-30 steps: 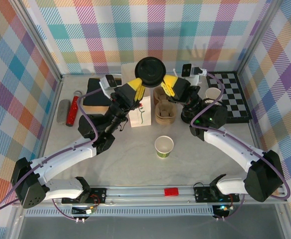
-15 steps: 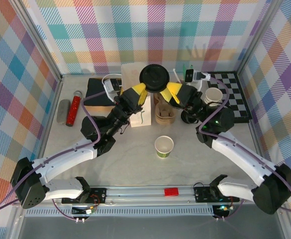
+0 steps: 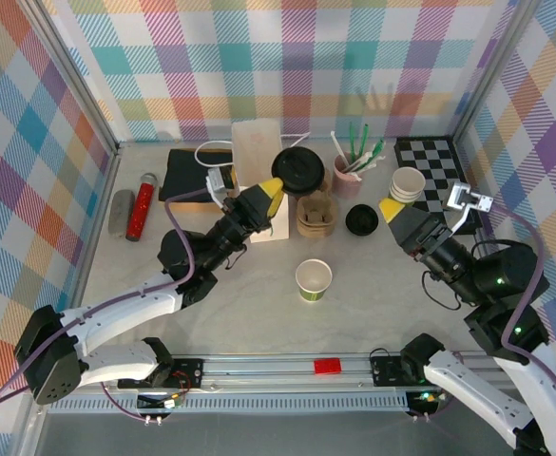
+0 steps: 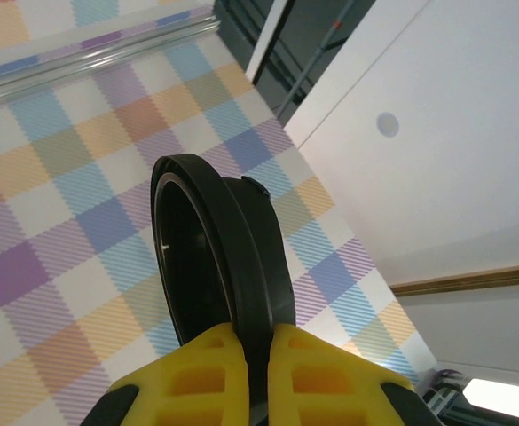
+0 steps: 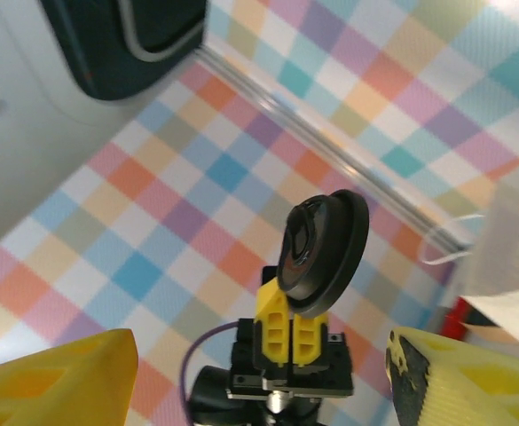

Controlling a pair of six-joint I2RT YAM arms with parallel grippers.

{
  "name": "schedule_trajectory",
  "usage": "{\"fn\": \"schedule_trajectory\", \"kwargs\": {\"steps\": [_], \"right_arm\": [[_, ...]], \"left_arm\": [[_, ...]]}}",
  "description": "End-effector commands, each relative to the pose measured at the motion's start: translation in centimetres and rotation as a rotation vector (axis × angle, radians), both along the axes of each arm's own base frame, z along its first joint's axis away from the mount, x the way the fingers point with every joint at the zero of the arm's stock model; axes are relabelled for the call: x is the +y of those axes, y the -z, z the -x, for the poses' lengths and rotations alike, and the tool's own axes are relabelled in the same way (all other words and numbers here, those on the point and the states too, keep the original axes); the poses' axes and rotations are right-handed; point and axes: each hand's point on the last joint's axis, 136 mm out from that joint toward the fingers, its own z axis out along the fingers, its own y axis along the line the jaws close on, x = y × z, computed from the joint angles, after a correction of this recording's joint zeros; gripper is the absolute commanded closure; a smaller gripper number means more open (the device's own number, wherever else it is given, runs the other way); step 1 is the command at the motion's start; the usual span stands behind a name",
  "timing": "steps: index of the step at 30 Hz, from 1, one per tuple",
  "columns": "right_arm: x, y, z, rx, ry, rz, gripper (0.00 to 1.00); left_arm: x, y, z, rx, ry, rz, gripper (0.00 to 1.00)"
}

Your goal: Pack the takeout coffee

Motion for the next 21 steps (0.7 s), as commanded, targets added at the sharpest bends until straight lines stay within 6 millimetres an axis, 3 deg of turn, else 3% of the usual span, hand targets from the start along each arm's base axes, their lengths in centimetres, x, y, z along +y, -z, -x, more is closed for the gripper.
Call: {"fn": "schedule_trajectory", "kwargs": {"steps": [1, 7, 10, 18, 21], "right_arm": [[-0.4, 6.8, -1.8, 0.161, 0.092, 0.267, 0.26], [-1.6, 8.5, -1.9, 0.187, 0.147, 0.340, 0.26], [-1.7, 8.7, -1.9, 0.185, 0.151, 0.349, 0.26], [-1.0, 9.1, -2.3, 0.193, 0.132, 0.346, 0.28], [-0.9, 8.9, -2.4, 0.186, 0.133, 0.340, 0.28]], "left_arm": [[-1.0, 3.4, -0.3, 0.060, 0.045, -0.038, 0.93], [-1.6, 11.2, -0.8, 0.203, 0.054, -0.146, 0.95], [-1.6, 14.2, -0.4, 0.256, 0.071, -0.174, 0.96], [-1.9, 20.9, 0.9, 0.374, 0.152, -0.223, 0.98], [-2.5, 21.6, 1.2, 0.375, 0.180, -0.250, 0.98]]}}
